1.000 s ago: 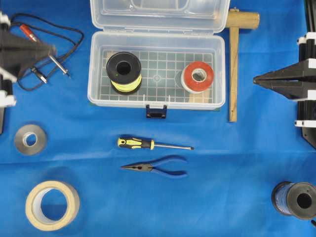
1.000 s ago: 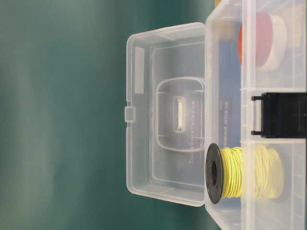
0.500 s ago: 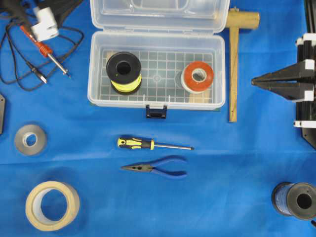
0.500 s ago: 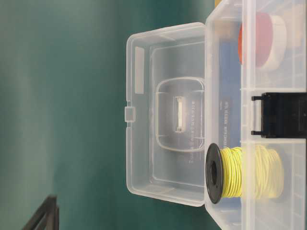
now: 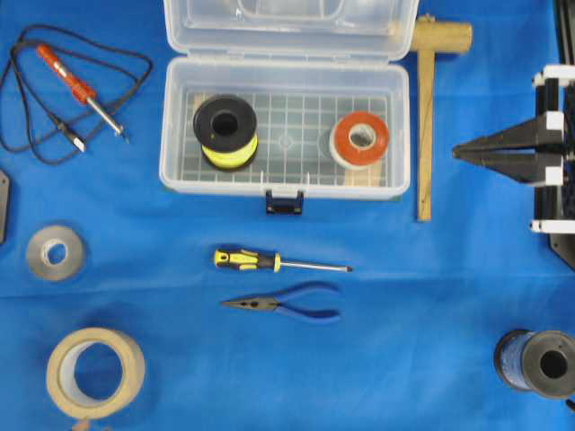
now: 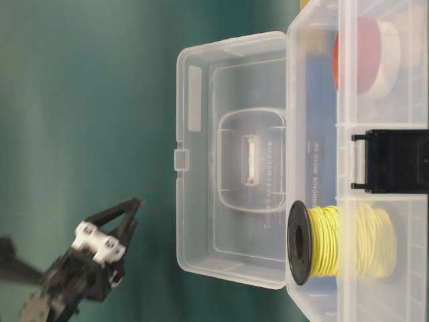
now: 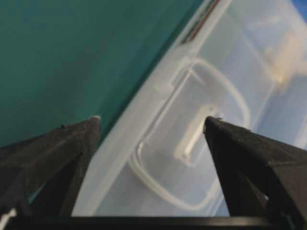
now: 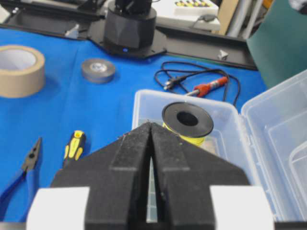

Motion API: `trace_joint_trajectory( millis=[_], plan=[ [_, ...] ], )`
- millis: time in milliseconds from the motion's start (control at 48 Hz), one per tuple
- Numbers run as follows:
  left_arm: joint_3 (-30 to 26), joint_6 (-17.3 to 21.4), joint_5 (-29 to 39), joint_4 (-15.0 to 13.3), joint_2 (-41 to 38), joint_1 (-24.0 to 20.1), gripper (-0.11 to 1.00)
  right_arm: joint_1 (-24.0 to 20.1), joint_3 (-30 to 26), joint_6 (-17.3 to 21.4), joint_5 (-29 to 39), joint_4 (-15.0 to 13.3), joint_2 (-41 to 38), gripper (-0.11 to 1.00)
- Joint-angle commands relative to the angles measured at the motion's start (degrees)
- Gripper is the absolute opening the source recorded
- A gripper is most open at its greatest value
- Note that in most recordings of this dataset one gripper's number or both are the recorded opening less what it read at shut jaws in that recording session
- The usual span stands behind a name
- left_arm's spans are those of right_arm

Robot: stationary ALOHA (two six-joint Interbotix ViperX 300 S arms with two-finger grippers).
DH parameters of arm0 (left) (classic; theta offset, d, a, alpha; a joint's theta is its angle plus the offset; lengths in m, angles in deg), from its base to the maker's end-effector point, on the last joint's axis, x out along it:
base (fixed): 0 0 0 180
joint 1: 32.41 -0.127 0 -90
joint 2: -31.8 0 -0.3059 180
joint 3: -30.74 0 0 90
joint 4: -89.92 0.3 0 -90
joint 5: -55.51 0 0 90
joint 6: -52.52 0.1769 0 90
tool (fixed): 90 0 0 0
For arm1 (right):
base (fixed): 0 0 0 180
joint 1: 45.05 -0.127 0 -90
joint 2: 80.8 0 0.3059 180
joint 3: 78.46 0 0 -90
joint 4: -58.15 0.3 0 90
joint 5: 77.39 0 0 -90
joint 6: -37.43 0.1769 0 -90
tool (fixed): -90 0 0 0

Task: Close the tool box with the left arm.
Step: 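Move the left gripper up toward the raised clear lid of the tool box, then push the clear lid forward with the left gripper, swinging it down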

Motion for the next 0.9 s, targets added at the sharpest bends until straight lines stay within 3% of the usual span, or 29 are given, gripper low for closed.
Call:
trace_joint_trajectory(
  millis=[0,271,875],
  plan=[
    [-6.50,0.09,4.83,0.09,-3.16,-0.53,0.90,0.09,-0.97,0.09,-0.18,0.00,-0.97,0.00],
    [-14.85,0.18,14.85,0.09,-12.04,-1.93,0.90,0.09,-0.79,0.18,-0.18,0.09,-2.11,0.00],
    [-14.50,0.09,24.70,0.09,-10.90,1.85,0.90,0.09,-0.79,0.26,-0.09,0.00,-2.11,0.00]
  ],
)
